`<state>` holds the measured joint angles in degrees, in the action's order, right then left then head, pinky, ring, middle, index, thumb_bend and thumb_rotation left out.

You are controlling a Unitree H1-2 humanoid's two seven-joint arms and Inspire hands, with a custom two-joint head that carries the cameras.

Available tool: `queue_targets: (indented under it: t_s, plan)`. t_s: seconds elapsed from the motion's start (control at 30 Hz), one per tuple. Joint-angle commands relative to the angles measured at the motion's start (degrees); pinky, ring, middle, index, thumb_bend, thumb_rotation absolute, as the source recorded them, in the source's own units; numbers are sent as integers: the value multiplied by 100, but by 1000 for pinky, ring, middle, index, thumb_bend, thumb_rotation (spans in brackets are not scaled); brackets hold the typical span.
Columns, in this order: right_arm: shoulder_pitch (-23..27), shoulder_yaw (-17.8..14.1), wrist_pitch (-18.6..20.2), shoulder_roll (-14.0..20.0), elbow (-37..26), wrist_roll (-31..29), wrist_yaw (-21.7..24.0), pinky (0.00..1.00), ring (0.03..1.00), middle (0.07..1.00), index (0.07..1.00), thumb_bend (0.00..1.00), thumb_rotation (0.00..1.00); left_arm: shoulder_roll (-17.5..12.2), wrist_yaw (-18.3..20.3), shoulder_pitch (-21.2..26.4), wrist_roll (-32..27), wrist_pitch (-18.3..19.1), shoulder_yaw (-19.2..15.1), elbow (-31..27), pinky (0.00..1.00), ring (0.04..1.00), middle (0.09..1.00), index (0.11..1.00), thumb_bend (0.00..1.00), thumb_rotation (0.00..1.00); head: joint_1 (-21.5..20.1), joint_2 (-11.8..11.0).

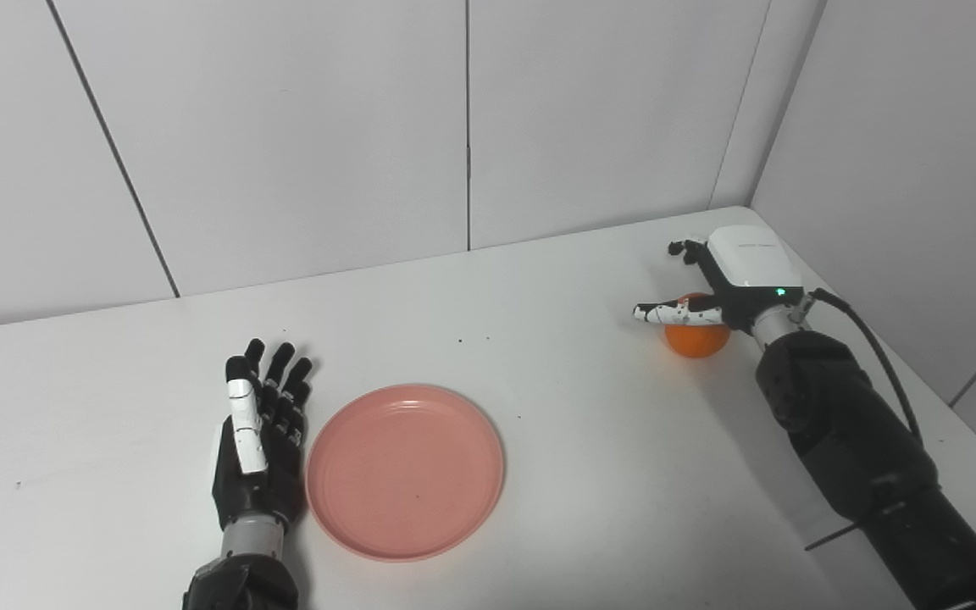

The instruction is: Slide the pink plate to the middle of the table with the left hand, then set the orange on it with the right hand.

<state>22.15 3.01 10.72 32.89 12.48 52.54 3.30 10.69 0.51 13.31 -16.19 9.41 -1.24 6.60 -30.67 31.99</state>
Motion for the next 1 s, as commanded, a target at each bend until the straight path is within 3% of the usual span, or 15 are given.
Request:
queue_targets:
  t_s: [0.0, 0.47, 0.97]
  plan:
    - [199, -51, 206, 134, -97, -54, -118, 545, 632, 700, 736, 839, 788, 113, -147, -314, 79, 352, 19, 186, 1000, 922, 948, 1000, 770, 882, 2, 2]
    - [-27, 109, 335, 39, -81, -111, -137, 583, 682, 742, 741, 830, 774, 109, -165, -340, 82, 392, 53, 144, 1000, 928, 951, 996, 773, 872, 31, 32]
    - [-222, 157, 422, 90, -97, -134, -154, 550, 655, 716, 741, 823, 766, 110, -173, -346, 103, 451, 63, 116, 1000, 924, 949, 1000, 784, 877, 43, 67]
